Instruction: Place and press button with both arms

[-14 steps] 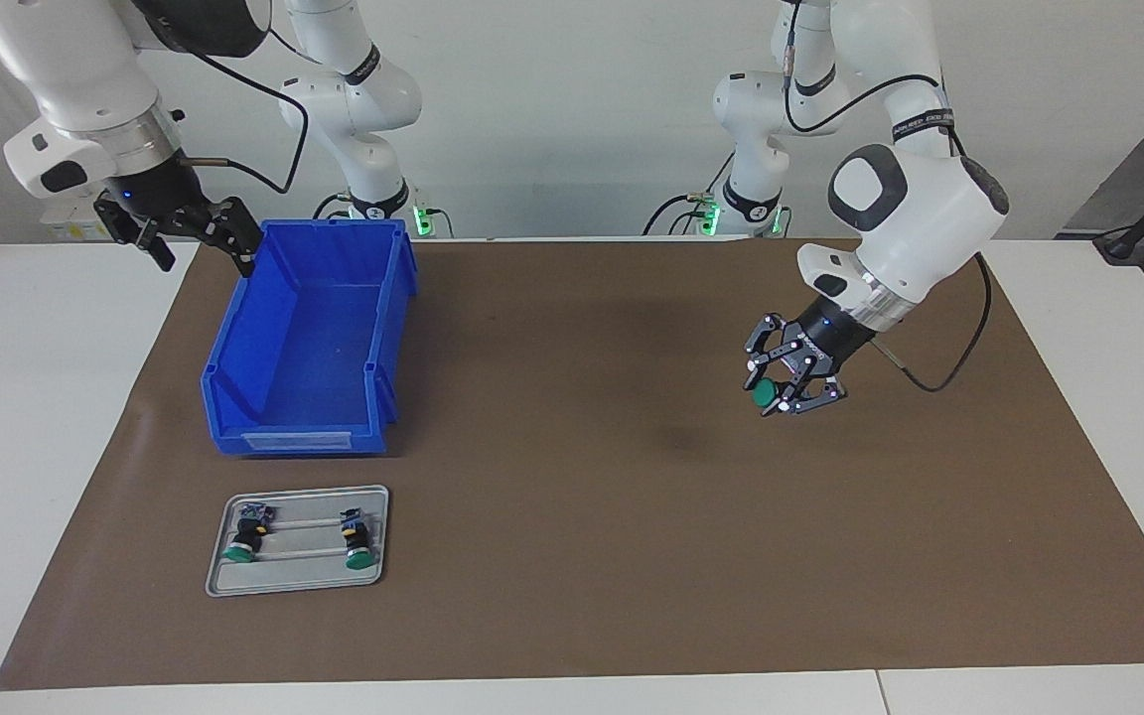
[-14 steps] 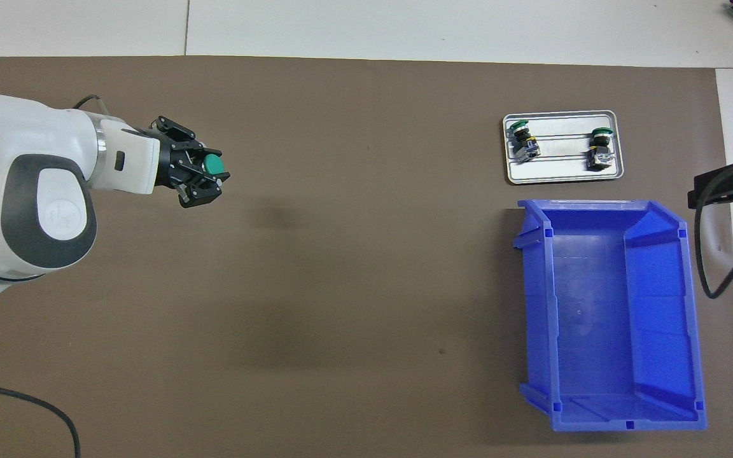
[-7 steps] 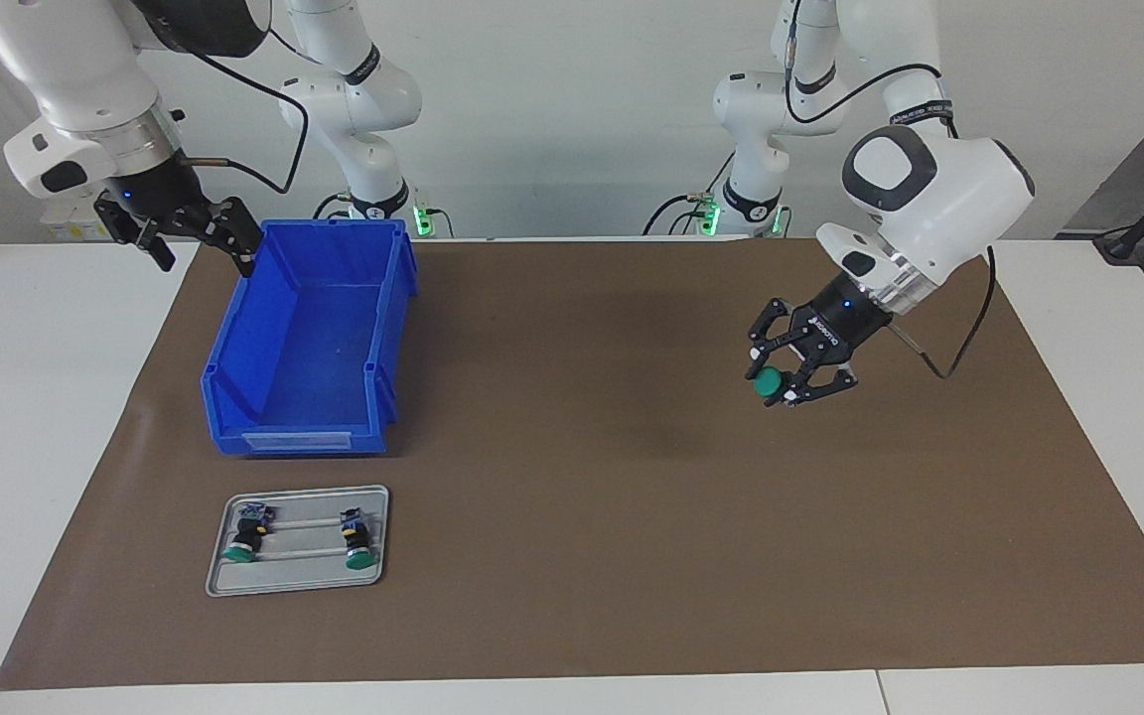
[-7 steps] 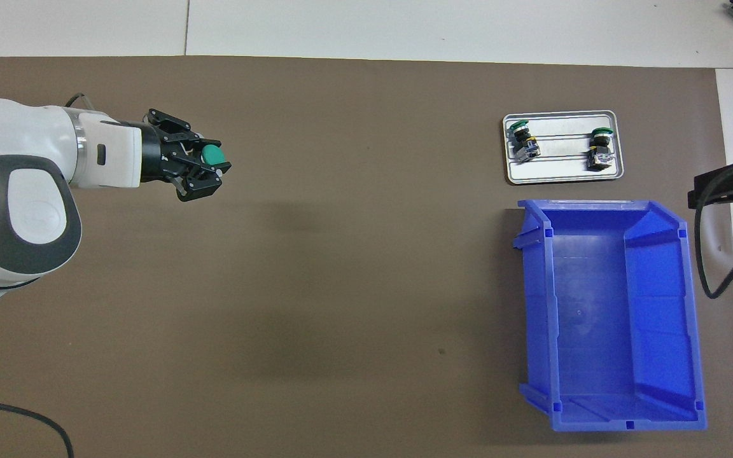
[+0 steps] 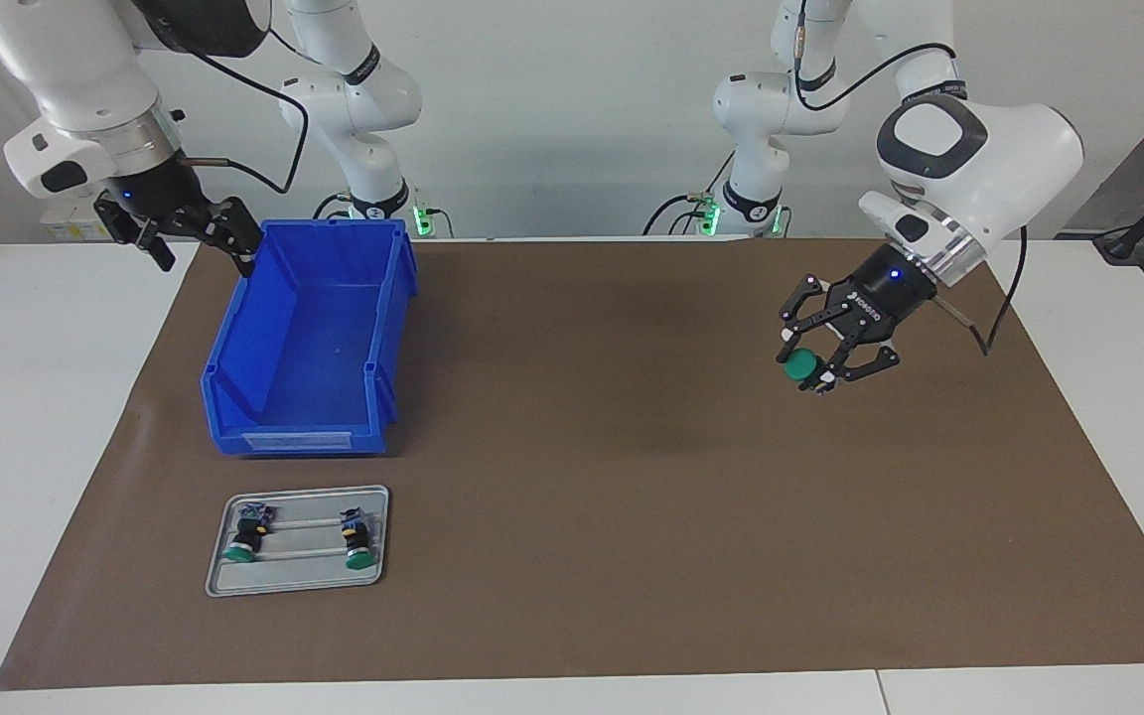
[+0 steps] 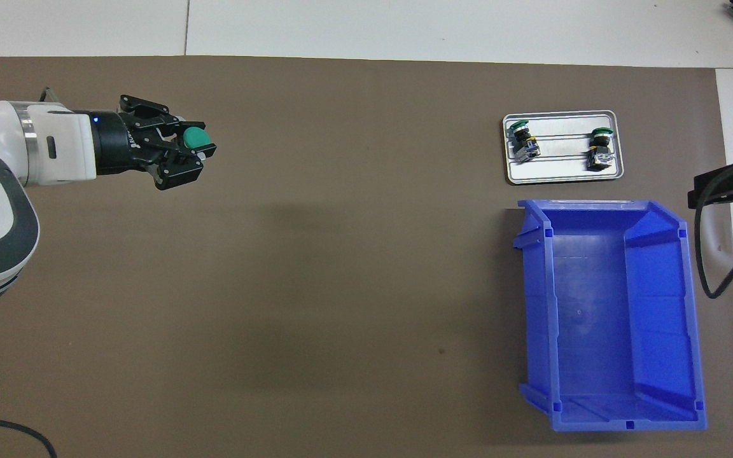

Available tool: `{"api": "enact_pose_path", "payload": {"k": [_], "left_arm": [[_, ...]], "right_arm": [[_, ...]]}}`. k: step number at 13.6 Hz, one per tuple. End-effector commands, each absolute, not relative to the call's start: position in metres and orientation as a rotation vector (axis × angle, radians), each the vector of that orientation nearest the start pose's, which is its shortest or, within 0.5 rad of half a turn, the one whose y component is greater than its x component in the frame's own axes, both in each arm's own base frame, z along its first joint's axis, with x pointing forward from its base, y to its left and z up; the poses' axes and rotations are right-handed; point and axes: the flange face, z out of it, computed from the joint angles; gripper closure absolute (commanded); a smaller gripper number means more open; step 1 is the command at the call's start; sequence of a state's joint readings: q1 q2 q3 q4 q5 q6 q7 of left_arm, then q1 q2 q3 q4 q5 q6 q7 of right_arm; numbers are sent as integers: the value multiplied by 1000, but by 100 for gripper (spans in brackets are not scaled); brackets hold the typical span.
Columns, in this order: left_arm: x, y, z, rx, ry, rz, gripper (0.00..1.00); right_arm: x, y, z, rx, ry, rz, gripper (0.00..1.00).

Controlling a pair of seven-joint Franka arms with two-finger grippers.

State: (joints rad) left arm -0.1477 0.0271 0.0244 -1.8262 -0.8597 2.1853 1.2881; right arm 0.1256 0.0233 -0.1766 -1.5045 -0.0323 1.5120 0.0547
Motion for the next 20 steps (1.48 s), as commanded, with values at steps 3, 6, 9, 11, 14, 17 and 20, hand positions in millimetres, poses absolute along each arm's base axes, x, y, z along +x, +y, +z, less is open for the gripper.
{"api": "enact_pose_path", "payload": {"k": [3,6,9,11,14,17,20], "left_arm": [[586,-106,569,-2781,1803,-1296,100],[576,-135,577,-2693,1913,-1316,100],[565,-142,568,-2563,2054,-1261,100],[553,-147,560,-2518,2152,-1230,100],[538,-173,542,-2547,2245,-1201,100],[538,-192,516,-2547,2316,-1330,100],[538,-207,481,-2536,2375,-1427,100]], "right_arm": [[550,-30,639,-3164,175,34,0],[550,-30,638,-3164,175,36,0],[550,-30,638,-3164,175,36,0],[550,-30,639,-3164,175,34,0],[550,-30,639,-3164,175,34,0],[550,-30,638,-3164,175,36,0],[550,-30,638,-3164,175,36,0]]}}
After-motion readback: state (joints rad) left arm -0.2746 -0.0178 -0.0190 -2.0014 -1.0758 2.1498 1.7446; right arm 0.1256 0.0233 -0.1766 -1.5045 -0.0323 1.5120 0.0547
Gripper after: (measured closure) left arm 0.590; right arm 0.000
